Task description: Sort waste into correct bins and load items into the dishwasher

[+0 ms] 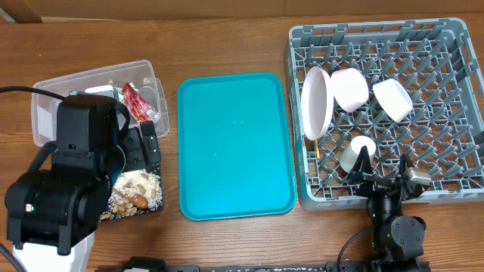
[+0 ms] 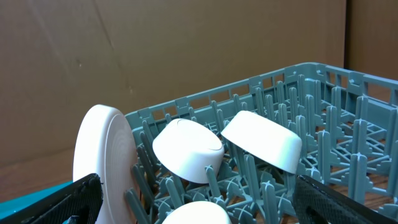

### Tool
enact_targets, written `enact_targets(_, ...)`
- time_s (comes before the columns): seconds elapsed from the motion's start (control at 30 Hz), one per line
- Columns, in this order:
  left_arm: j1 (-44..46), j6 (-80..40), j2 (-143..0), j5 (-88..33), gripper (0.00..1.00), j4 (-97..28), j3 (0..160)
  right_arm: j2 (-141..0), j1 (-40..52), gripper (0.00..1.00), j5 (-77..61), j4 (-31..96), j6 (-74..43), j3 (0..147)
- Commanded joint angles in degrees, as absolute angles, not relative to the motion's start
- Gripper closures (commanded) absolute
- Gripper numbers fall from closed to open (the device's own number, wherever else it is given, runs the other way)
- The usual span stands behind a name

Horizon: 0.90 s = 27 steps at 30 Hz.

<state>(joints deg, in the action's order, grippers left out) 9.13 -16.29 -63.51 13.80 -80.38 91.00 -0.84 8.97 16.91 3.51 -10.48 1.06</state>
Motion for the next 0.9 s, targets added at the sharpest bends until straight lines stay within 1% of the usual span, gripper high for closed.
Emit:
enact_targets(0.0, 9.3, -15.6, -59.5, 15.0, 0.0, -79.0, 89.8, -0.2, 8.6, 0.0, 17.1, 3.1, -10.7, 0.5)
enact_targets(0.1, 9.3, -12.4, -54.1, 11.9, 0.0, -70.0, 85.9, -0.2, 8.6, 0.0, 17.1, 3.1, -10.7, 0.5)
enact_targets(0.27, 9.3, 3.9, -42.7, 1.5, 0.0, -52.1, 72.4, -0.2, 8.6, 0.0, 17.1, 3.1, -10.7, 0.5)
enact_targets(0.37, 9.3, 8.9, -34.1, -1.5, 0.0, -42.6, 60.7, -0.2, 8.6, 0.0, 17.1, 3.1, -10.7, 0.5)
enact_targets(0.57, 9.3, 8.5, -18.5, -3.2, 0.0, -29.2, 41.1, -0.2, 8.6, 0.0, 17.1, 3.1, -10.7, 0.5)
enact_targets(0.7, 9.3, 8.2, -8.8, -4.5, 0.0, -24.8, 30.8, -0.2, 8.6, 0.0, 17.1, 3.1, -10.7, 0.5)
enact_targets(0.87, 9.3, 4.9, 0.0, -4.6, 0.0, -22.9, 20.9, -0.2, 8.6, 0.0, 17.1, 3.1, -10.7, 0.5)
